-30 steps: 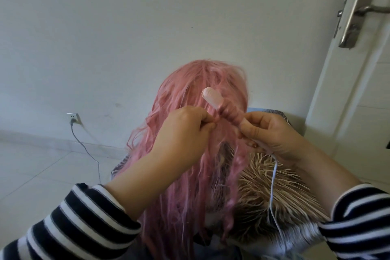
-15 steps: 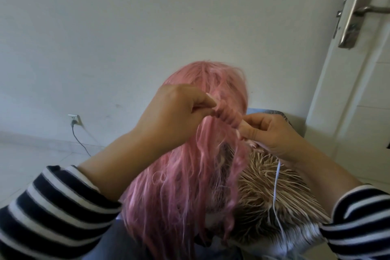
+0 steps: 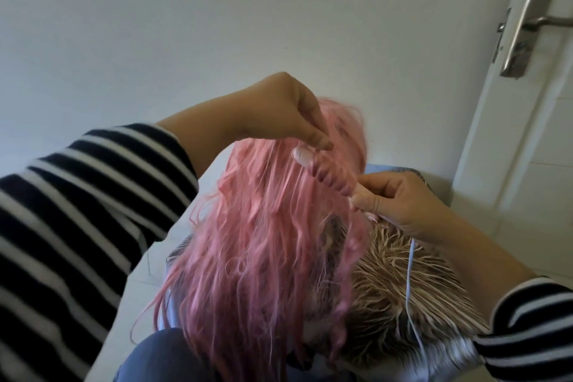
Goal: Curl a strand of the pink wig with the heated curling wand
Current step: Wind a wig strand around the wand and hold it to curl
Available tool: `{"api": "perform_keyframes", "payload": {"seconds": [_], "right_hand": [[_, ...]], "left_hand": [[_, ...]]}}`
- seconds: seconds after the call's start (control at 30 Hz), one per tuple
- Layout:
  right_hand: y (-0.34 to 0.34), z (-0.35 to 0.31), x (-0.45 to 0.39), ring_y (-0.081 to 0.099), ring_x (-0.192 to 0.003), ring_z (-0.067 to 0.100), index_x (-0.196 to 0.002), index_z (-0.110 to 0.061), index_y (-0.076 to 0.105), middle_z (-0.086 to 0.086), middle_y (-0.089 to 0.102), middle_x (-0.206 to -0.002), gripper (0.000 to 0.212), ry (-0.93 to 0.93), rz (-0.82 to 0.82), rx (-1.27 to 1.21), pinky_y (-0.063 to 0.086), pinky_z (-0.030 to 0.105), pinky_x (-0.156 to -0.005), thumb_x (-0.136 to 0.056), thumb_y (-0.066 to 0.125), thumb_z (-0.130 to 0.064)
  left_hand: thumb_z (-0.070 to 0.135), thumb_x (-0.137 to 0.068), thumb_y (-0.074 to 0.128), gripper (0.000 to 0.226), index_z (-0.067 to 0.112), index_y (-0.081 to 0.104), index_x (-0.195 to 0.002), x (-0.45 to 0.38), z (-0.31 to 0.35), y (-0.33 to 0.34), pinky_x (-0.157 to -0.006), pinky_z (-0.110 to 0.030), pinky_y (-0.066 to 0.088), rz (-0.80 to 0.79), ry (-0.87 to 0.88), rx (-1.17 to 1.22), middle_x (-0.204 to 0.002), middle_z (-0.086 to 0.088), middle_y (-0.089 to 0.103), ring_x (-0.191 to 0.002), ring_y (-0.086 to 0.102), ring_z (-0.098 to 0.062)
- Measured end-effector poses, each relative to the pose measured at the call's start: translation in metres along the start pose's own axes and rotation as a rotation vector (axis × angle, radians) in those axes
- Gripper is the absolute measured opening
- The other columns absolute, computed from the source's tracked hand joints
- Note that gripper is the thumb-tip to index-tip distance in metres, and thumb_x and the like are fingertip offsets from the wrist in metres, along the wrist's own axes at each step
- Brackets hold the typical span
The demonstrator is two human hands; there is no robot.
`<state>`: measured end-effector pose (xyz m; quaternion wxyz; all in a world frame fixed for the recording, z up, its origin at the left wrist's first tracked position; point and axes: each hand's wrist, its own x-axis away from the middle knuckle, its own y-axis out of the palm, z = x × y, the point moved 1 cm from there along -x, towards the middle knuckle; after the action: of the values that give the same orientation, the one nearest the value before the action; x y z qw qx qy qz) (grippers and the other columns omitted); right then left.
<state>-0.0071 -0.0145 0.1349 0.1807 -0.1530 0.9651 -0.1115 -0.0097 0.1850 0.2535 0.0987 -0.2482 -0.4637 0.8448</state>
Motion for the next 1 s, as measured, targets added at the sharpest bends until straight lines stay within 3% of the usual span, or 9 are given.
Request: {"api": "perform_keyframes", "payload": {"seconds": [0.2,0.4,0.57,0.7,0.9,1.0], "right_hand": [[0.0,-0.002,0.003,0.046,-0.042,0.0,-0.093,-0.006,0.067,-0.008,0.061,-0.046,0.016,-0.019,-0.011,-0.018,0.037,0.014,-0.043,-0.078,0.064,-0.011],[0.002,-0.001,0.005,0.047,-0.042,0.0,-0.09,-0.008,0.068,-0.009,0.061,-0.047,0.012,-0.035,-0.016,-0.005,0.037,0.013,-0.045,-0.079,0.063,-0.011],[0.005,-0.001,0.004,0.046,-0.043,0.0,-0.093,-0.007,0.068,-0.01,0.062,-0.048,0.015,-0.038,-0.008,-0.002,0.038,0.014,-0.045,-0.079,0.063,-0.008],[0.005,0.0,0.005,0.045,-0.042,0.0,-0.09,-0.009,0.068,-0.01,0.06,-0.046,0.012,-0.038,-0.013,0.001,0.037,0.013,-0.044,-0.081,0.062,-0.004],[0.005,0.001,0.004,0.043,-0.042,0.001,-0.09,-0.008,0.069,-0.009,0.06,-0.047,0.012,-0.045,-0.008,-0.011,0.036,0.014,-0.044,-0.08,0.063,-0.005],[0.005,0.002,0.004,0.043,-0.043,0.002,-0.091,-0.009,0.069,-0.009,0.061,-0.048,0.014,-0.044,-0.009,-0.013,0.036,0.014,-0.044,-0.078,0.064,-0.009]], "left_hand": [[0.019,-0.064,0.081,0.012,0.015,0.076,-0.074,-0.004,-0.012,0.003,-0.084,-0.031,0.054,-0.036,-0.115,0.243,-0.067,0.005,0.072,-0.076,0.066,-0.009],[0.012,-0.073,0.074,0.017,-0.001,0.071,-0.083,-0.001,-0.016,0.011,-0.095,-0.044,0.047,-0.053,-0.185,0.376,-0.079,-0.013,0.066,-0.082,0.058,-0.021],[0.016,-0.072,0.075,0.027,-0.006,0.069,-0.088,-0.001,-0.022,0.011,-0.082,-0.037,0.045,-0.051,-0.19,0.391,-0.086,-0.018,0.062,-0.082,0.053,-0.023],[0.018,-0.069,0.076,0.029,-0.004,0.07,-0.087,-0.001,-0.025,0.011,-0.082,-0.038,0.045,-0.062,-0.197,0.393,-0.086,-0.018,0.063,-0.081,0.054,-0.023],[0.02,-0.07,0.075,0.027,-0.001,0.07,-0.087,-0.004,-0.027,0.012,-0.059,-0.017,0.048,-0.073,-0.23,0.409,-0.075,-0.007,0.065,-0.069,0.057,-0.012],[0.022,-0.07,0.075,0.032,-0.002,0.07,-0.091,-0.004,-0.029,0.013,-0.059,-0.02,0.042,-0.064,-0.264,0.406,-0.084,-0.013,0.063,-0.074,0.053,-0.016]]}}
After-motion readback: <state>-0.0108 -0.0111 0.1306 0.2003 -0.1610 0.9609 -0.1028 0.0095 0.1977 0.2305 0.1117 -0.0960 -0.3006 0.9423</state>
